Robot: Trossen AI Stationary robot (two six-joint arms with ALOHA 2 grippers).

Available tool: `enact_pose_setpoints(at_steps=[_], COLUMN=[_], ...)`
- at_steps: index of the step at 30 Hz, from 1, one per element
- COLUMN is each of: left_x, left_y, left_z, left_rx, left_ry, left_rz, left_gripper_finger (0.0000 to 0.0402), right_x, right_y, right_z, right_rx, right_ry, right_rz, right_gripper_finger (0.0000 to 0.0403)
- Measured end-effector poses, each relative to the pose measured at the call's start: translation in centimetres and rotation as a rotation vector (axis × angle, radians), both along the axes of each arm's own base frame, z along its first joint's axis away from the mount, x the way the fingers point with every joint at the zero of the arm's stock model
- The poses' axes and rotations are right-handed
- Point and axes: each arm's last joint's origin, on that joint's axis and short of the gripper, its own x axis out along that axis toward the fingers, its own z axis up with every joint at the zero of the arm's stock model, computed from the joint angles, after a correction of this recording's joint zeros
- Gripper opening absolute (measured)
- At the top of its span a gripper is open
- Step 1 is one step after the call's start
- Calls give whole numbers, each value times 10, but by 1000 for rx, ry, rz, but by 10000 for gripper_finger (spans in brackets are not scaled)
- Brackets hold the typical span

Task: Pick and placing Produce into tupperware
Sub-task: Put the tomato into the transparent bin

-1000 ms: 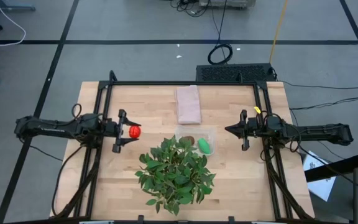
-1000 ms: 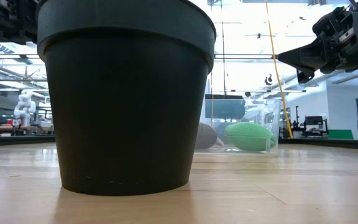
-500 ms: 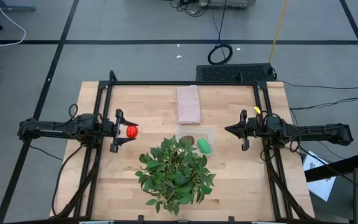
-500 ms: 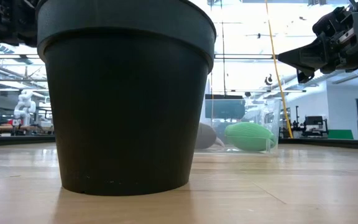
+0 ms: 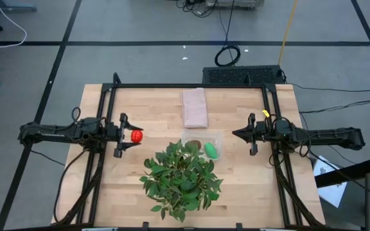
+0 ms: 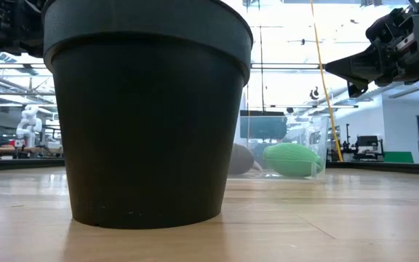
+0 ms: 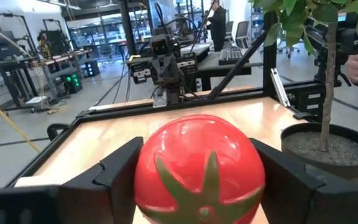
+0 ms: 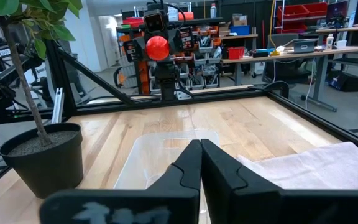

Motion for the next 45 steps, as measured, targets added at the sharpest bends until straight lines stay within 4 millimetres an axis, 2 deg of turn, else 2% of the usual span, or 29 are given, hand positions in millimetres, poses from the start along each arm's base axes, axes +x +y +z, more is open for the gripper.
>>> enact_pose_setpoints(at_steps=[22,31,45], left_x=[0,1,21], left_y=[0,2,3], left_z=[0,0,0], left_rx=[-69,-126,-149], left_ry=[7,11,-1], left_rz=[5,66,109], left_gripper_finger=[258,259,259], right_x=[0,0,0], right_y=[0,0,0], right_z=[0,0,0], right_rx=[0,-1,-1], right_ry=[0,-2,-3], right_rz=[0,0,-3], right_gripper_finger=[0,0,0])
